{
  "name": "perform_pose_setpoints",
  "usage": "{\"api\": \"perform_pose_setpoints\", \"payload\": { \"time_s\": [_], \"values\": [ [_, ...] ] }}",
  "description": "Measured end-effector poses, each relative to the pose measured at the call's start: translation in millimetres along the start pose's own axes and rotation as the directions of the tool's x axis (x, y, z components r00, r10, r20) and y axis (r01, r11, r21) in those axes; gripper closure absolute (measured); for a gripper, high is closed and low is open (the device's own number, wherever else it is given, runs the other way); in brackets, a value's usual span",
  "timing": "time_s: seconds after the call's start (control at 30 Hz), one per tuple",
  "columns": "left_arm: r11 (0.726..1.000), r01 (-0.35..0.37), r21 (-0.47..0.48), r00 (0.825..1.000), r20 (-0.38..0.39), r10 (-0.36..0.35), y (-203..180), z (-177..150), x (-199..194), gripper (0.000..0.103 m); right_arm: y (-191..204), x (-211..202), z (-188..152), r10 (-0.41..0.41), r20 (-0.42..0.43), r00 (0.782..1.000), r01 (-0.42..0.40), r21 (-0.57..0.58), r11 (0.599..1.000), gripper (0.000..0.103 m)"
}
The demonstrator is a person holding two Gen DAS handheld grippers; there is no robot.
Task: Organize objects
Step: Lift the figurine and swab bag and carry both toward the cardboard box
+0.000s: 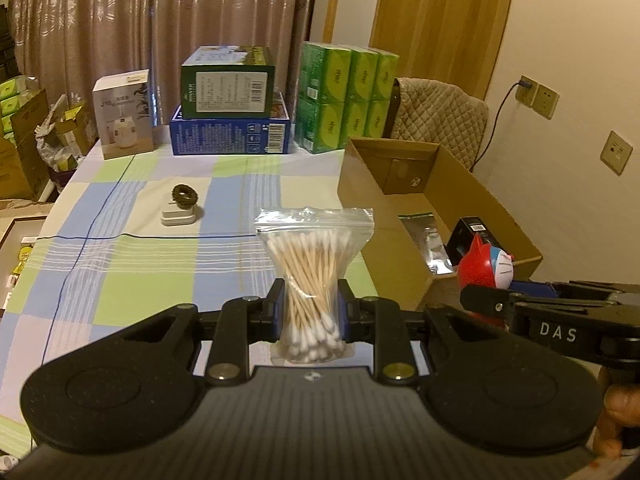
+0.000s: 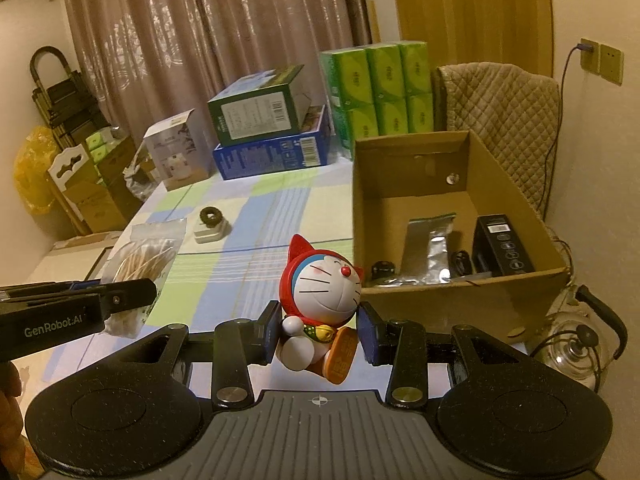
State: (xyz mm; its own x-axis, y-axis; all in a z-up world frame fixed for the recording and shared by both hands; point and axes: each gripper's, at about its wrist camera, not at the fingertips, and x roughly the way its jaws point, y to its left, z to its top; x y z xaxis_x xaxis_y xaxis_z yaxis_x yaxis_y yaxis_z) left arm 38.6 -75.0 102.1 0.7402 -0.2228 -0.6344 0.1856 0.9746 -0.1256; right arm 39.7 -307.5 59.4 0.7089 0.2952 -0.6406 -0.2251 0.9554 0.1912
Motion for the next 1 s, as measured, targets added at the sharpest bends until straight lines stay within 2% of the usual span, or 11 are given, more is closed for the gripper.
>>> {"api": "perform_pose_setpoints", "payload": {
  "time_s": [1.0],
  "values": [
    [0.995, 0.085, 0.061, 0.996, -0.029, -0.083, -60.7, 5.2, 24.9, 0.082, -62.9, -17.0, 2.1, -0.079, 0.016, 0.997, 0.078, 0.073, 0.994, 0.066]
  ]
}}
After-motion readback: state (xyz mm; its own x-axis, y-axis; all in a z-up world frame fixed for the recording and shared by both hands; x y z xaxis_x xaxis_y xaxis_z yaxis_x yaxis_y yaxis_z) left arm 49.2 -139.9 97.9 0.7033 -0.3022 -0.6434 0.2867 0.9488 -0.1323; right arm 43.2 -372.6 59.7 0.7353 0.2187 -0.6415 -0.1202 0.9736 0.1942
